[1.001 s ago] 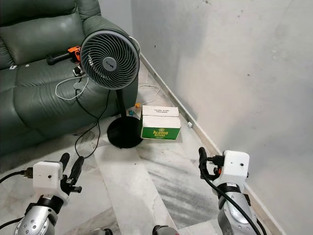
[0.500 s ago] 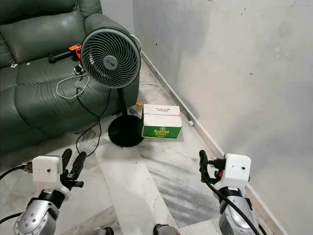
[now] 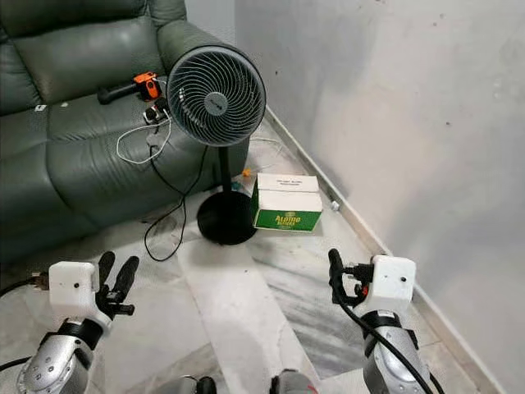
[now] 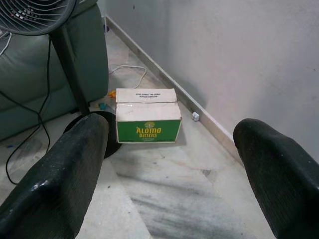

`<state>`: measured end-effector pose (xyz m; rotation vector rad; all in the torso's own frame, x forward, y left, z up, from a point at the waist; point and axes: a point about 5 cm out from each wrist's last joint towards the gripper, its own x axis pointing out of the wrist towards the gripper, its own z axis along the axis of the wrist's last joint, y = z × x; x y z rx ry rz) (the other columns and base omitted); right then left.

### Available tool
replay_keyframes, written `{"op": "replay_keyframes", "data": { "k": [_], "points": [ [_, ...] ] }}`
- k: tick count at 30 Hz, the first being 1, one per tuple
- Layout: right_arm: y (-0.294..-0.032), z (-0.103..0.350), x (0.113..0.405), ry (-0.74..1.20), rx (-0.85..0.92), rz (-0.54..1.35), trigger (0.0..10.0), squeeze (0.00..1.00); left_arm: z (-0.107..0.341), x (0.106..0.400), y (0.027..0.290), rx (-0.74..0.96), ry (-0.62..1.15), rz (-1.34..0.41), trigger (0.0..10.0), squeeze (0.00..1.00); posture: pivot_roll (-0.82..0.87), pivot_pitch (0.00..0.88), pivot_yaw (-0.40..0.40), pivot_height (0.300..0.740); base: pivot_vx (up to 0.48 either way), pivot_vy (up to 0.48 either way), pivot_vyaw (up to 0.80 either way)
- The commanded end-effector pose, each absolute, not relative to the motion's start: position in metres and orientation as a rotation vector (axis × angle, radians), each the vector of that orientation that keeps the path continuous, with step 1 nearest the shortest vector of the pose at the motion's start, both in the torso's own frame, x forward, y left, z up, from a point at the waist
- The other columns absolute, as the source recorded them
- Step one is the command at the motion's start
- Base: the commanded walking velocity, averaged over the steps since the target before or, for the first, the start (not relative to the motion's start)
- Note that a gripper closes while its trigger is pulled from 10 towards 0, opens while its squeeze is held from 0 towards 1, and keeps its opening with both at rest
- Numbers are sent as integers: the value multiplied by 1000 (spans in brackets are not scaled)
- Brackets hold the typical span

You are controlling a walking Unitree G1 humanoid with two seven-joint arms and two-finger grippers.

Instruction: Hang keys on a hook

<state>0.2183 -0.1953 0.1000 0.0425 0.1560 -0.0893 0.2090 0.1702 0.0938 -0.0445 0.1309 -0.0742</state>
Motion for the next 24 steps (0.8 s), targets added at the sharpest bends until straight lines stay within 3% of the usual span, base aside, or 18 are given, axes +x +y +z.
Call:
{"op": "replay_keyframes", "data": {
  "k": [1,24],
  "points": [
    [-197,99,216,166,48,-98,10000,0,93,207,174,-39,144,-70,10000,0,-76,198,-11,740,0,439,0],
    [-199,121,232,149,18,-68,10000,0,96,220,178,-38,136,-59,10000,0,-78,172,1,740,0,447,0]
  ]
}}
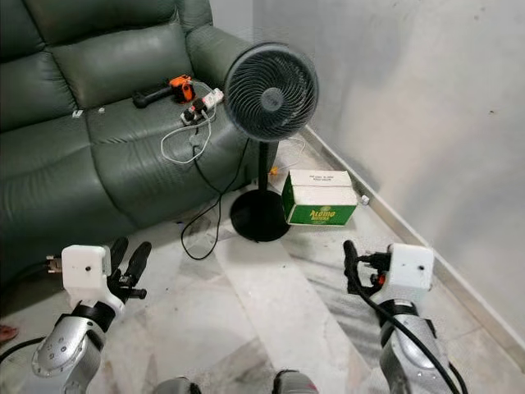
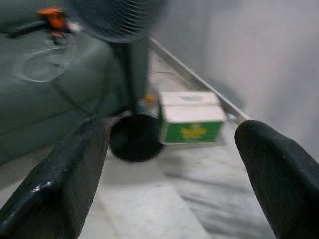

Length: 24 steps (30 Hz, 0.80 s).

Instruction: Hang keys on a hook

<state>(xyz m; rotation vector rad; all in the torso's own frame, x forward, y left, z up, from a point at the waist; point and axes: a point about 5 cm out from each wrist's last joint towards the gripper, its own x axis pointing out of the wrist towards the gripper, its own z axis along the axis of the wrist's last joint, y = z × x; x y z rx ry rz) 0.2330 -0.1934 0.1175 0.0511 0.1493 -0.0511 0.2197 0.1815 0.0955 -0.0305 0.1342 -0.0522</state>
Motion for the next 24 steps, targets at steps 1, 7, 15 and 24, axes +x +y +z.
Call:
{"op": "replay_keyframes", "data": {
  "k": [1,7,15,24],
  "points": [
    [-199,123,235,141,-16,-63,10000,0,96,220,178,-39,135,-60,10000,0,-76,169,2,740,0,420,0],
    [-195,134,245,91,-36,-36,10000,0,98,223,178,-26,119,-53,10000,0,-73,168,5,740,0,70,0],
    [-200,129,245,160,-26,-49,10000,0,103,230,176,-62,106,-28,10000,0,-77,179,7,740,0,0,0],
    [-196,130,245,150,11,-30,10000,0,104,231,170,-111,118,-54,10000,0,-81,191,10,740,0,0,-247]
  ]
}}
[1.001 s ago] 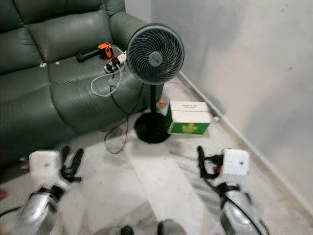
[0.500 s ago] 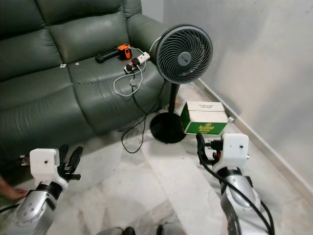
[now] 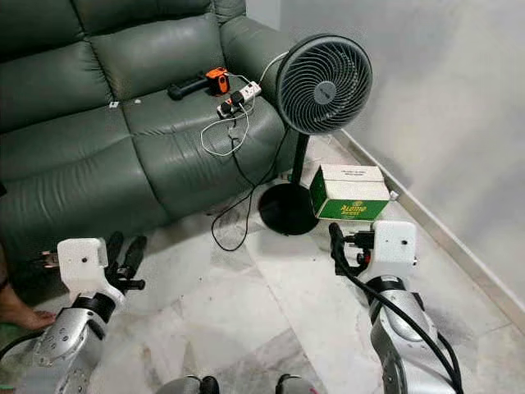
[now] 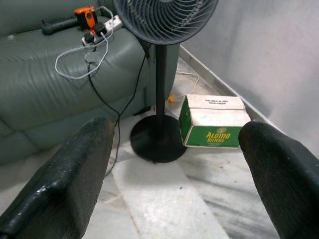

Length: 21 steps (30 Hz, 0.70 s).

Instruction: Hang keys on a hook

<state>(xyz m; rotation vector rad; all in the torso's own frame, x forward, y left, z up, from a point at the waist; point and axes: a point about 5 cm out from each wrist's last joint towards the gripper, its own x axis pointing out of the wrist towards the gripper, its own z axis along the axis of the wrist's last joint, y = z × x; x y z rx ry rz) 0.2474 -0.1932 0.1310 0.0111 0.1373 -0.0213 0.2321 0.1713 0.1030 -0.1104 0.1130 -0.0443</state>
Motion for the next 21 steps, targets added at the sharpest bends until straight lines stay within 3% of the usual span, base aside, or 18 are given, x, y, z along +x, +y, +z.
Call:
{"op": "replay_keyframes", "data": {
  "k": [1,21],
  "points": [
    [-195,129,246,151,1,-27,10000,0,104,231,170,-111,117,-56,10000,0,-81,191,10,740,0,0,-725],
    [-189,128,246,149,-4,-23,10000,0,102,241,172,-126,159,-43,10000,0,-83,199,10,740,0,0,-683]
  ]
}}
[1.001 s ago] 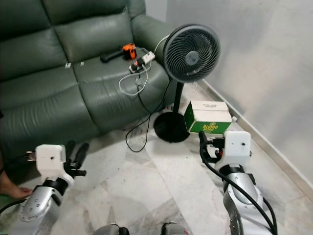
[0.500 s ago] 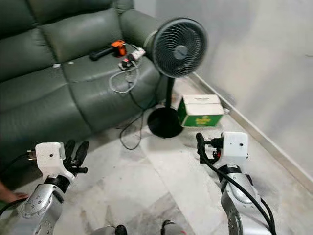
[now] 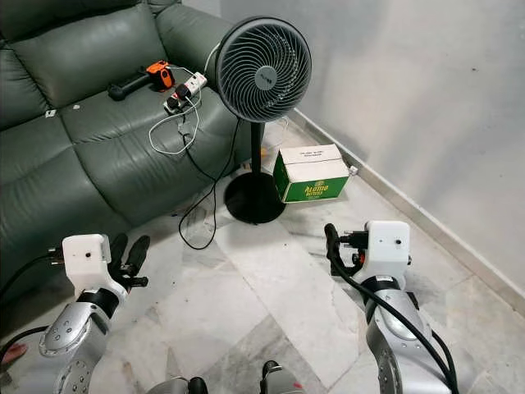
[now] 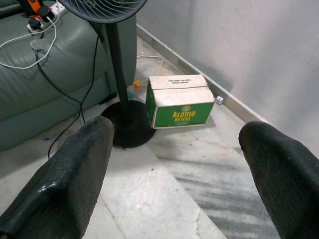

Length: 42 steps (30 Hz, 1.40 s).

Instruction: Hang keys on a hook

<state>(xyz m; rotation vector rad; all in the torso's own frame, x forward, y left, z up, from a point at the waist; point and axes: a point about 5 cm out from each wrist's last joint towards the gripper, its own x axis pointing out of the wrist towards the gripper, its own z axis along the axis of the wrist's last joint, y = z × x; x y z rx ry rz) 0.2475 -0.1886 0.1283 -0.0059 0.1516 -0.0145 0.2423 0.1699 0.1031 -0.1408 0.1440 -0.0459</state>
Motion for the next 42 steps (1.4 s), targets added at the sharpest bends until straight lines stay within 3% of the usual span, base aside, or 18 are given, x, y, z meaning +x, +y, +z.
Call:
{"op": "replay_keyframes", "data": {
  "k": [1,8,42],
  "points": [
    [-188,128,246,150,-4,-23,10000,0,102,241,173,-125,159,-39,10000,0,-83,199,10,740,0,0,-694],
    [-182,132,243,124,10,-2,10000,0,98,236,173,-124,179,-39,10000,0,-78,207,21,740,0,0,-317],
    [-179,131,247,110,45,24,10000,0,94,240,169,-135,197,-25,10000,0,-70,217,28,740,0,0,-725]
  ]
}}
